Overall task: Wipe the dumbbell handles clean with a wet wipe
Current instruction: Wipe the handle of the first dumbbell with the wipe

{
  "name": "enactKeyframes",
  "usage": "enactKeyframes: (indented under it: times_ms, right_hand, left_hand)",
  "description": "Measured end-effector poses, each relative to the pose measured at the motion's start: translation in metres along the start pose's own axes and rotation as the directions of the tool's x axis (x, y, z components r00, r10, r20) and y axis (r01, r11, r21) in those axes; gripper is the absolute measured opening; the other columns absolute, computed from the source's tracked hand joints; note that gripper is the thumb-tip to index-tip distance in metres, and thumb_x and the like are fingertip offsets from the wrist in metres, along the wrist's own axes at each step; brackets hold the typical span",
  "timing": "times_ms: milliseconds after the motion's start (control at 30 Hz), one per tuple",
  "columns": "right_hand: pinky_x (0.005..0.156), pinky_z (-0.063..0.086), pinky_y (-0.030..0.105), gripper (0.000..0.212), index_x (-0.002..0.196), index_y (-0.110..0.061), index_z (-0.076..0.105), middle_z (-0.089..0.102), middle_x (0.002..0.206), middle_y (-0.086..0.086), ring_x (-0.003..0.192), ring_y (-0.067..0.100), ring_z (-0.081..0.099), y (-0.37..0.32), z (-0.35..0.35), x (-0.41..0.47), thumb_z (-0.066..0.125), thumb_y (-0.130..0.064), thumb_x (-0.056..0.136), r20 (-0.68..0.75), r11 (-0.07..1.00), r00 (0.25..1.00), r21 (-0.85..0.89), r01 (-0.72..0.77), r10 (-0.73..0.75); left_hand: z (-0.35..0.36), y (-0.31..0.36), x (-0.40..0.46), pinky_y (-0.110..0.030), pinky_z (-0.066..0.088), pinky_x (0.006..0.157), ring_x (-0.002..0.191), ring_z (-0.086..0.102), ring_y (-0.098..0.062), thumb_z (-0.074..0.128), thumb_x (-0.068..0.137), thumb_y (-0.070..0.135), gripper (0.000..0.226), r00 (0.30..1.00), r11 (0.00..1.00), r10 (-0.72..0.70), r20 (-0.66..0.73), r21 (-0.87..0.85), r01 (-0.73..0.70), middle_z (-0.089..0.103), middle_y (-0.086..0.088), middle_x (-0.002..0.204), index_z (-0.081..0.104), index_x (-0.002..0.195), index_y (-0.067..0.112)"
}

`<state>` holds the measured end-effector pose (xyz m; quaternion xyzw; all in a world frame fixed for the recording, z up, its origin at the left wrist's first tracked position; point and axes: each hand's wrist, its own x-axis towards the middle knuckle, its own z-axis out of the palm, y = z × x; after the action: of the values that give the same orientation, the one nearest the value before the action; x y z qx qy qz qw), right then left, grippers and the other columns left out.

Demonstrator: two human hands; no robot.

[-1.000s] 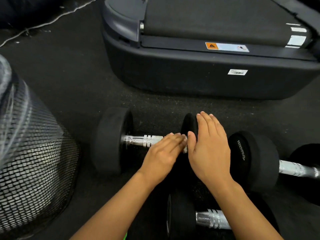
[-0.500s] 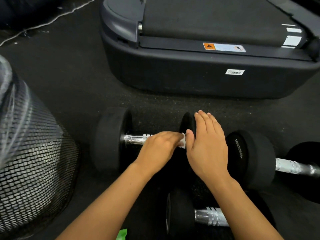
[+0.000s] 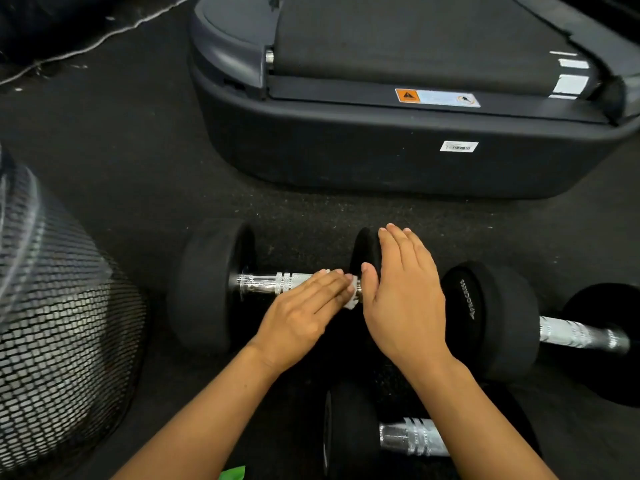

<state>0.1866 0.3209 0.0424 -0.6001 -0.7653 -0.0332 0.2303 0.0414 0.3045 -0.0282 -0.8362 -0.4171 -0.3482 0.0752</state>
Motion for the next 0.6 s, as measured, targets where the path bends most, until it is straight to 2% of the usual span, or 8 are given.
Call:
enactKeyframes:
  times_ms: [100, 167, 267, 333, 367, 467, 533, 600]
  right_hand:
    - [0.109, 0.028, 0.038, 0.054, 0.130, -0.001, 0.047, 0.050, 0.135, 0.013, 0.130, 0.029, 0.040, -0.001, 0.000, 0.000, 0.031, -0.033, 0.090, -0.006, 1.000, 1.000, 0.008, -0.012, 0.012]
    - [0.109, 0.028, 0.039, 0.054, 0.130, 0.000, 0.047, 0.050, 0.135, 0.014, 0.130, 0.030, 0.040, -0.001, 0.001, 0.000, 0.031, -0.033, 0.090, -0.002, 1.000, 1.000, 0.006, -0.014, 0.014]
    - [0.109, 0.027, 0.038, 0.055, 0.130, 0.000, 0.047, 0.050, 0.135, 0.015, 0.130, 0.030, 0.040, 0.000, 0.001, -0.001, 0.031, -0.033, 0.090, 0.002, 1.000, 1.000, 0.000, -0.014, 0.014]
    - [0.108, 0.028, 0.039, 0.055, 0.130, 0.001, 0.047, 0.050, 0.135, 0.015, 0.130, 0.030, 0.040, 0.000, 0.000, -0.001, 0.031, -0.032, 0.090, 0.002, 1.000, 1.000, 0.009, -0.007, 0.007]
    - [0.108, 0.029, 0.040, 0.054, 0.130, 0.001, 0.047, 0.050, 0.135, 0.015, 0.130, 0.030, 0.040, -0.001, 0.000, -0.002, 0.031, -0.032, 0.090, 0.001, 1.000, 1.000, 0.012, -0.004, 0.004]
    - [0.108, 0.029, 0.039, 0.054, 0.131, 0.000, 0.046, 0.049, 0.135, 0.014, 0.130, 0.030, 0.039, -0.001, 0.000, -0.004, 0.031, -0.033, 0.090, -0.006, 1.000, 1.000, 0.018, -0.009, 0.009]
    - [0.108, 0.028, 0.038, 0.054, 0.131, 0.000, 0.046, 0.049, 0.135, 0.014, 0.131, 0.030, 0.038, -0.001, 0.000, -0.004, 0.031, -0.033, 0.090, -0.012, 1.000, 1.000, 0.026, -0.014, 0.015]
    - [0.108, 0.027, 0.038, 0.054, 0.130, 0.000, 0.047, 0.049, 0.135, 0.014, 0.131, 0.030, 0.038, -0.001, 0.000, -0.004, 0.032, -0.032, 0.090, -0.011, 1.000, 1.000, 0.025, -0.012, 0.013]
  left_hand:
    - [0.000, 0.001, 0.007, -0.038, 0.047, 0.095, 0.104, 0.063, -0.024, 0.057, 0.083, -0.004, 0.026, 0.998, 0.998, -0.058, 0.025, -0.020, 0.058, 0.067, -0.015, 0.111, 0.065, 0.108, -0.004]
    - [-0.009, 0.004, 0.027, -0.039, 0.052, 0.083, 0.092, 0.065, -0.025, 0.047, 0.083, 0.005, 0.027, 0.970, 0.984, -0.169, 0.174, -0.031, 0.177, 0.070, -0.010, 0.100, 0.067, 0.101, 0.004]
    - [-0.021, 0.001, 0.064, -0.037, 0.048, 0.071, 0.088, 0.062, -0.032, 0.044, 0.092, 0.024, 0.022, 0.748, 0.878, -0.471, 0.469, 0.165, 0.449, 0.067, -0.010, 0.092, 0.064, 0.094, 0.016]
    - [-0.023, -0.004, 0.069, -0.037, 0.046, 0.072, 0.090, 0.061, -0.031, 0.041, 0.096, 0.032, 0.028, 0.685, 0.855, -0.514, 0.517, 0.238, 0.461, 0.067, -0.010, 0.092, 0.065, 0.096, 0.018]
    - [-0.025, -0.006, 0.064, -0.036, 0.047, 0.073, 0.090, 0.062, -0.028, 0.042, 0.096, 0.034, 0.028, 0.696, 0.853, -0.512, 0.504, 0.199, 0.483, 0.068, -0.008, 0.092, 0.066, 0.099, 0.020]
    - [-0.033, -0.001, 0.039, -0.039, 0.052, 0.078, 0.092, 0.066, -0.020, 0.049, 0.093, 0.029, 0.024, 0.812, 0.860, -0.472, 0.344, -0.024, 0.510, 0.071, 0.001, 0.099, 0.069, 0.104, 0.022]
    - [-0.032, 0.007, 0.037, -0.039, 0.054, 0.076, 0.092, 0.067, -0.020, 0.048, 0.089, 0.027, 0.027, 0.861, 0.901, -0.388, 0.330, -0.063, 0.430, 0.071, 0.002, 0.101, 0.069, 0.104, 0.020]
    - [-0.027, 0.011, 0.044, -0.040, 0.054, 0.072, 0.088, 0.067, -0.023, 0.046, 0.088, 0.027, 0.028, 0.856, 0.909, -0.377, 0.353, -0.036, 0.415, 0.071, 0.001, 0.098, 0.069, 0.101, 0.019]
